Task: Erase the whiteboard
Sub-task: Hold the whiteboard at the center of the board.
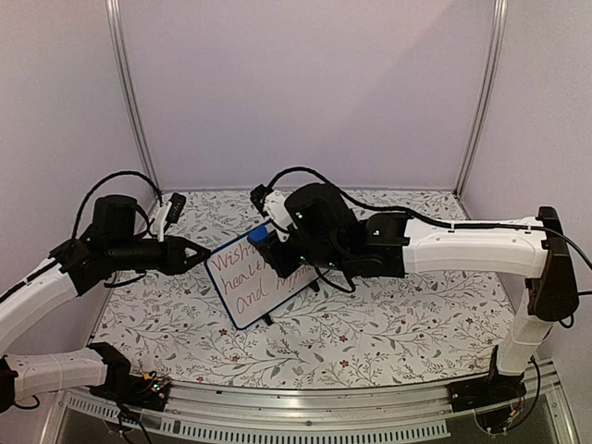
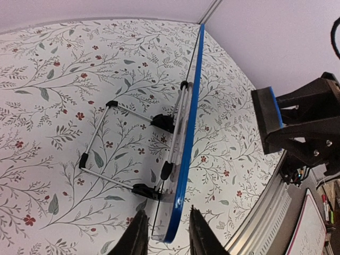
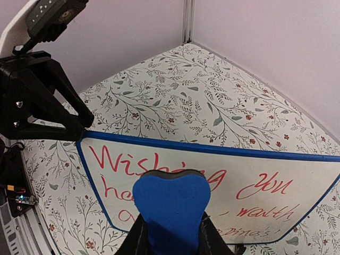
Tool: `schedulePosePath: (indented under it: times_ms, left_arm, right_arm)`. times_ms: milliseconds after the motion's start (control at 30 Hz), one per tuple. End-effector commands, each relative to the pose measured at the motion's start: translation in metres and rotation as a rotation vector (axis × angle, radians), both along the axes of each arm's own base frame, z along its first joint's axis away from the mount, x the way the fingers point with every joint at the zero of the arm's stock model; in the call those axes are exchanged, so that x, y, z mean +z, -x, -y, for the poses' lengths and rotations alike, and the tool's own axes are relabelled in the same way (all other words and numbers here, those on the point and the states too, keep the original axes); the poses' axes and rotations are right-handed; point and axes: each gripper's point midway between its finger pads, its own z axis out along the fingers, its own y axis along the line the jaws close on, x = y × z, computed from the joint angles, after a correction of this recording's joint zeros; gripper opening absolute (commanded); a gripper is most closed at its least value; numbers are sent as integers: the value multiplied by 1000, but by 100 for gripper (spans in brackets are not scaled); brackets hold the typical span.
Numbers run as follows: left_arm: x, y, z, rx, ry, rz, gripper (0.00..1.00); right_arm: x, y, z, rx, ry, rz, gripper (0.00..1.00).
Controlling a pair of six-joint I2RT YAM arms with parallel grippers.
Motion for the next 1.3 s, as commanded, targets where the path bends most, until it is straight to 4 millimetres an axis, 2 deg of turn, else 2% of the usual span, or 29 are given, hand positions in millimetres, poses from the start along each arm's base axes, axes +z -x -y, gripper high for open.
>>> schedulePosePath:
  times_ms: [0, 333, 800, 1267]
  left_arm:
    - [-3, 3, -2, 24, 5, -10, 25]
    - [-1, 6, 4, -17, 18, 7, 17]
    - [-6, 8, 9, -52, 22, -7, 15]
    - [-7, 8, 9, -56, 24, -3, 4]
  right_arm:
    - [13, 6, -12, 22, -40, 15, 21]
    - [-1, 9, -29, 46, -19, 29, 21]
    - [-8, 17, -57, 99, -2, 29, 21]
    - [-28, 22, -64, 115, 33, 19, 21]
